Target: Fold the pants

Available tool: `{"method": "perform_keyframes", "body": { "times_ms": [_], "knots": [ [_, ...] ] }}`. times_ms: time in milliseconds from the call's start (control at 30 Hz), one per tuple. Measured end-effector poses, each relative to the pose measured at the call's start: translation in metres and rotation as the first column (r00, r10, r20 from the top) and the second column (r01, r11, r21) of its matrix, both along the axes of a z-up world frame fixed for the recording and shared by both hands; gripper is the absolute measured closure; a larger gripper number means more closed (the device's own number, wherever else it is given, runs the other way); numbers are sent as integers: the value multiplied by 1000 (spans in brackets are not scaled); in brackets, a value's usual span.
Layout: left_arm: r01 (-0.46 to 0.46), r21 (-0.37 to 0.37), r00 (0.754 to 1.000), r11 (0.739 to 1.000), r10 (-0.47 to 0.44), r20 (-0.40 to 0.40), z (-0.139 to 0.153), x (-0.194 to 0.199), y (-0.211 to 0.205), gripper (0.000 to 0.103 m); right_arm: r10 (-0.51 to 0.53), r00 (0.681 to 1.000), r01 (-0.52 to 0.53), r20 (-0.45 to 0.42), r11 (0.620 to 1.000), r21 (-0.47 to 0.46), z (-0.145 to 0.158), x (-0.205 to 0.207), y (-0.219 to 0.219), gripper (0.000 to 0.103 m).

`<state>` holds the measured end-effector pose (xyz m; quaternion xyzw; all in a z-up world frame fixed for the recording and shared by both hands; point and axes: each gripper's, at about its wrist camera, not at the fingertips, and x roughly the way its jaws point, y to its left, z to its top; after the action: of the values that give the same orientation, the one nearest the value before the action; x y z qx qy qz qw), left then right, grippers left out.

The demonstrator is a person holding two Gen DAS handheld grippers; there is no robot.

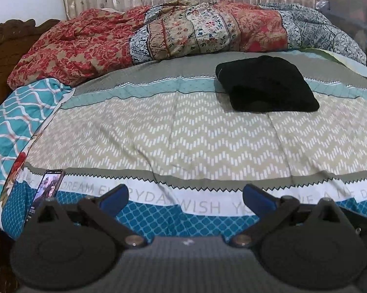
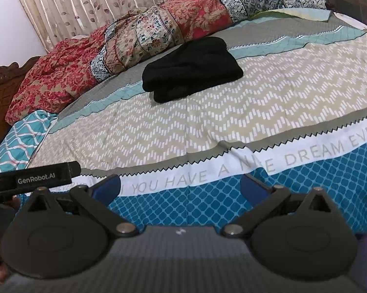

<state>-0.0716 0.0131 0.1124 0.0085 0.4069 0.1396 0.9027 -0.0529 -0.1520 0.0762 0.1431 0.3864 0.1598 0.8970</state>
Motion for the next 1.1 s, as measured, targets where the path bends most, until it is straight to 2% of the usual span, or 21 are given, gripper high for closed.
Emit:
{"method": "perform_keyframes", "body": {
  "times_ms": [267,600,1100],
  "knots": [
    [1,50,1000,999,-1,4,1,0,0,0,-9,1000,9,-10,1000,13,0,0,-4,0],
    [-22,213,1000,977,17,24,0,1,1,0,-3,1000,4,-13,1000,18,-1,2,-6,0],
    [9,220,1000,975,-7,-7,-5,3,-1,0,-17,1000,16,5,1000,22,2,1,-10,0]
  ]
}}
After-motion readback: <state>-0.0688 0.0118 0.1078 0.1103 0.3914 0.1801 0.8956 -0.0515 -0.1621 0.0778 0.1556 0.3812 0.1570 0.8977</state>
